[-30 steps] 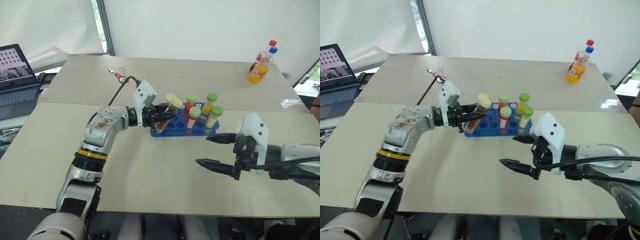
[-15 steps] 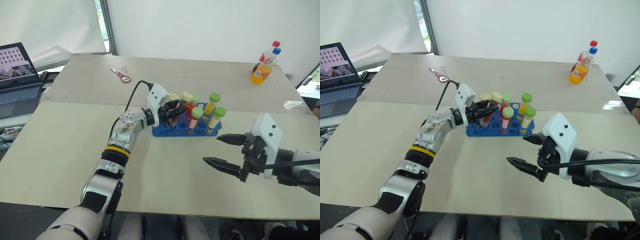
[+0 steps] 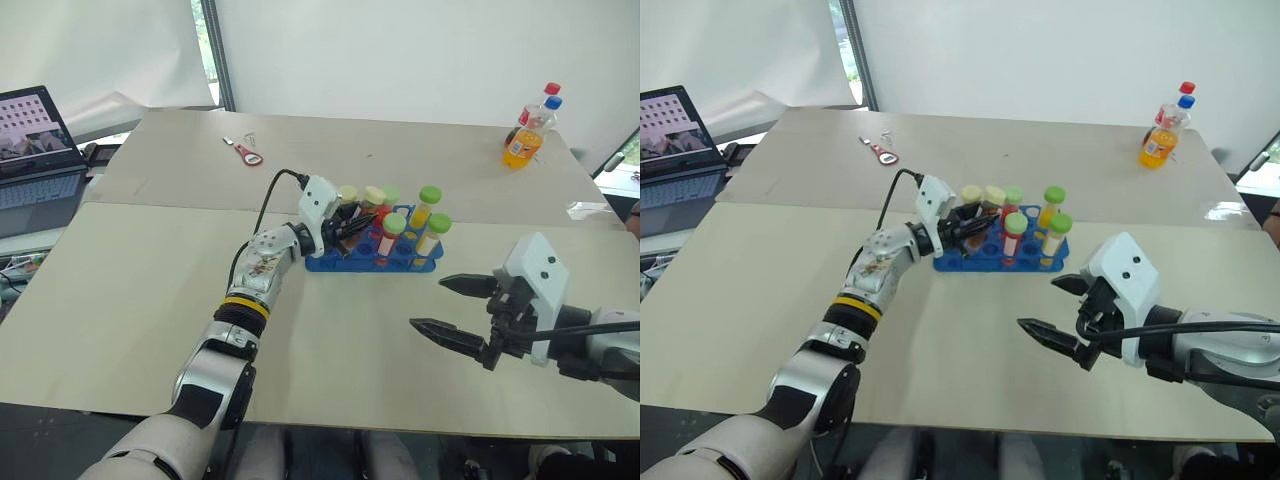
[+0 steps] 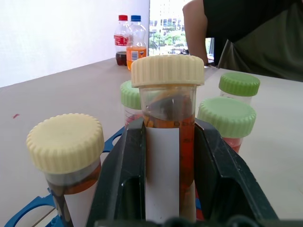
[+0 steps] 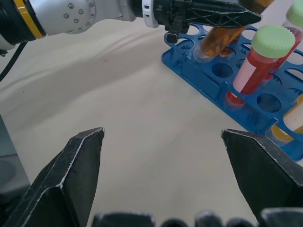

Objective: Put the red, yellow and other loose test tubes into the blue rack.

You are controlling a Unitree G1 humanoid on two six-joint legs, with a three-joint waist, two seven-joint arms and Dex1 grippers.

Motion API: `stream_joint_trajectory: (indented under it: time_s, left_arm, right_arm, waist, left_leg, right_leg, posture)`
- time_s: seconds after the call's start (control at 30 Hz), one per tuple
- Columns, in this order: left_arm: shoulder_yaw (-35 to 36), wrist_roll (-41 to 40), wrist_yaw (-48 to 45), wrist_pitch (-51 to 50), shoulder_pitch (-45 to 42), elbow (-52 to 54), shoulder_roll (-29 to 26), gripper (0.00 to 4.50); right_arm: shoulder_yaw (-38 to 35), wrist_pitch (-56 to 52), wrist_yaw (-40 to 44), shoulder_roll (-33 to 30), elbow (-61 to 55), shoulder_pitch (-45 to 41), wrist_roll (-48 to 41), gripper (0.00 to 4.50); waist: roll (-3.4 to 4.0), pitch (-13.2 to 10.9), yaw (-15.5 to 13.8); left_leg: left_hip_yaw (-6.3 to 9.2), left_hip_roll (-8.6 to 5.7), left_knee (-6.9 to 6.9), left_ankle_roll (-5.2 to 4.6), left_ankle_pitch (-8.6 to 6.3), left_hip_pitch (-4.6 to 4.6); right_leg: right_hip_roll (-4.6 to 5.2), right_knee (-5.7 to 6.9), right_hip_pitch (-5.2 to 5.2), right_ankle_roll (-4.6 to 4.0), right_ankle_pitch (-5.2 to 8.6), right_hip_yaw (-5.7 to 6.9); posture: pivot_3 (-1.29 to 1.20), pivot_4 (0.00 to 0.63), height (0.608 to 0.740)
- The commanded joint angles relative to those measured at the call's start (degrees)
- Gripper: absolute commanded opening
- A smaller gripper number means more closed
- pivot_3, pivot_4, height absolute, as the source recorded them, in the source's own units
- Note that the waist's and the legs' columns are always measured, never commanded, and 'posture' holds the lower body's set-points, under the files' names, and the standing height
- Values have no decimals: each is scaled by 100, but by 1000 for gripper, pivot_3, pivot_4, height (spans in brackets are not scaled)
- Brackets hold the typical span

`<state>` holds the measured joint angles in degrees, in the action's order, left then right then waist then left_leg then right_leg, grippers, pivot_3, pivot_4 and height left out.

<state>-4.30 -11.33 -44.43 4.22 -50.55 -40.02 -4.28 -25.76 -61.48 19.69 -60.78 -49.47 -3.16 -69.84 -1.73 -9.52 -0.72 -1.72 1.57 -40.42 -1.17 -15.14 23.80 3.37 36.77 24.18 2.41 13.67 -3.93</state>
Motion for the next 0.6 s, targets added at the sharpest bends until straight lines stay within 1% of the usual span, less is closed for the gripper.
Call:
stream_joint_trajectory:
  time_s: [0.03, 0.27, 0.43, 0.5, 0.53, 0.57, 0.6]
  left_arm:
    - [89, 66, 245, 403, 238, 198, 98, 859]
    - [70, 141, 488, 816, 913, 679, 180, 859]
    - [14, 364, 752, 1057, 1127, 708, 135, 859]
    - [53, 327, 731, 1028, 1136, 713, 89, 1926]
    - [50, 298, 669, 987, 1143, 760, 60, 2246]
    - [38, 282, 623, 965, 1150, 795, 43, 2800]
    - [18, 270, 556, 944, 1161, 853, 8, 3254]
  right_arm:
    - [-101, 203, -209, 26, -129, 16, -4, 4390]
    - [76, 314, -598, 166, -161, -35, -50, 4390]
    - [191, 373, -801, 234, -107, -107, -47, 4390]
    - [204, 430, -849, 273, -54, -136, 37, 4390]
    - [201, 485, -842, 310, -28, -150, 73, 4390]
    - [193, 526, -828, 337, -10, -150, 100, 4390]
    - [191, 557, -791, 345, 8, -145, 150, 4390]
  waist:
    - [0, 0, 1]
    - [0, 1, 14]
    - [0, 2, 12]
    - [0, 2, 17]
    - [0, 3, 22]
    - [0, 3, 24]
    - [1, 3, 21]
  left_leg:
    - [0, 0, 0, 0, 0, 0]
    - [2, 2, 0, 0, 0, -3]
    - [1, 3, 0, 0, 0, -3]
    - [1, 3, 0, 0, 0, -3]
    - [0, 3, 0, 0, 0, -4]
    - [1, 3, 0, 0, 0, -5]
    - [1, 3, 0, 0, 0, -5]
  right_leg:
    - [0, 0, 0, 0, 0, 0]
    - [0, 1, -1, 0, 0, -1]
    - [-1, 0, -1, 0, 0, -1]
    - [-1, 0, -2, 0, 0, -1]
    - [-1, 1, -2, 0, 0, -1]
    - [-2, 1, -2, 0, 0, -2]
    - [-3, 2, -1, 0, 0, -2]
  posture:
    - [0, 150, 740]
    - [0, 150, 740]
    - [0, 150, 740]
    - [0, 150, 740]
    - [0, 150, 740]
    - [0, 150, 740]
    - [0, 150, 740]
